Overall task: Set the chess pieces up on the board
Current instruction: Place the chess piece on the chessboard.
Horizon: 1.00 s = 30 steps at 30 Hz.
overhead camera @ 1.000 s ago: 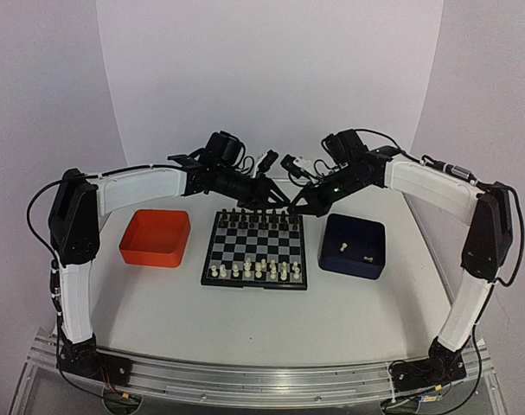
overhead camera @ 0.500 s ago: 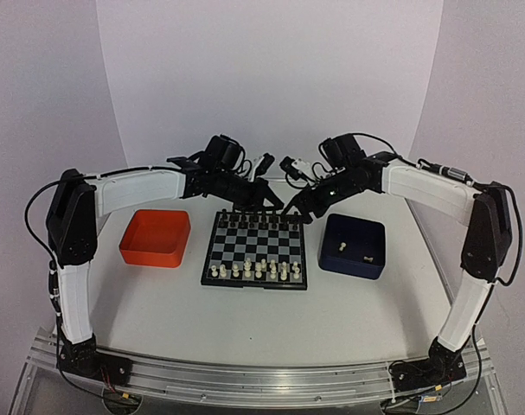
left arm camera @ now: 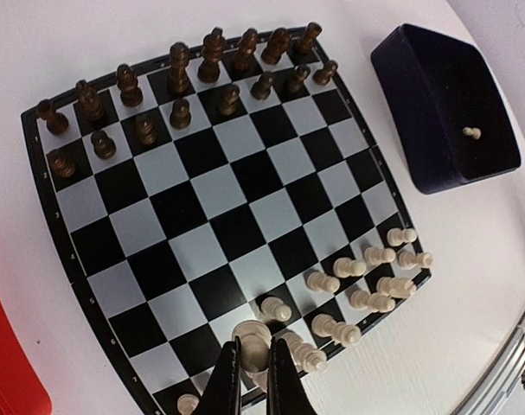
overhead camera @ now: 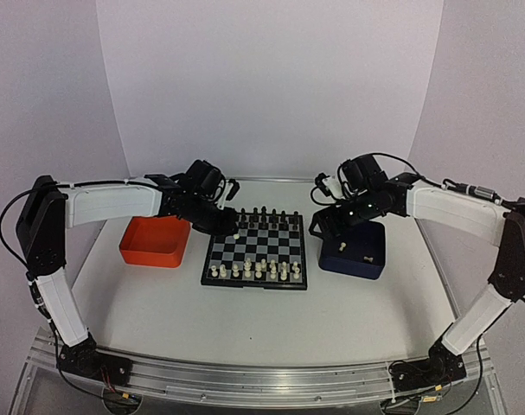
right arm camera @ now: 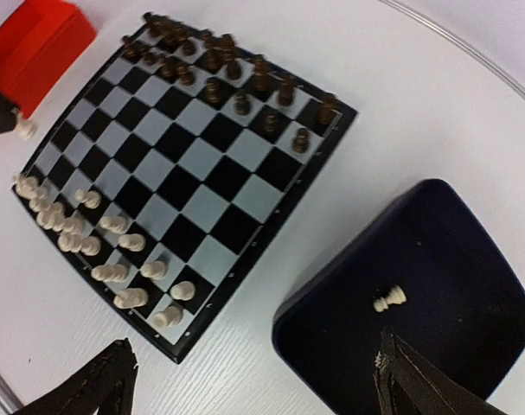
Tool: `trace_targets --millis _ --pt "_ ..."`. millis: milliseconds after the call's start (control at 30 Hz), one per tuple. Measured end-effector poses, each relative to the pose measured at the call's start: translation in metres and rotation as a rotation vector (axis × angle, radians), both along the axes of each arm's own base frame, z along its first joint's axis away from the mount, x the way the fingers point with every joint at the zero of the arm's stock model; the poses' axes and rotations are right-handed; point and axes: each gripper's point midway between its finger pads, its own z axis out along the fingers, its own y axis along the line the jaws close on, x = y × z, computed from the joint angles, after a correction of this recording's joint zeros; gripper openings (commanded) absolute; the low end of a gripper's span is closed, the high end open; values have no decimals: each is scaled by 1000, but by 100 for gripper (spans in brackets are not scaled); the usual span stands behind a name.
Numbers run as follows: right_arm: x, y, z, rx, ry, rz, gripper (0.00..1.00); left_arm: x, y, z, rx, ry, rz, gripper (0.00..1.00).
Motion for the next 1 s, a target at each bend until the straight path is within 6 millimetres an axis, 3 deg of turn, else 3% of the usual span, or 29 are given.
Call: trace_targets --millis 367,533,800,1000 --pt "17 -54 -1 -121 -92 -320 95 -9 9 -28 86 34 -45 0" --pt "16 -64 -4 -137 -97 -371 96 -11 7 -50 115 70 -66 0" --pt "15 -76 9 -135 -140 -424 97 -16 0 -50 86 87 -104 0" --pt "12 -82 8 -149 -151 -443 98 -18 -1 -58 90 107 -112 0"
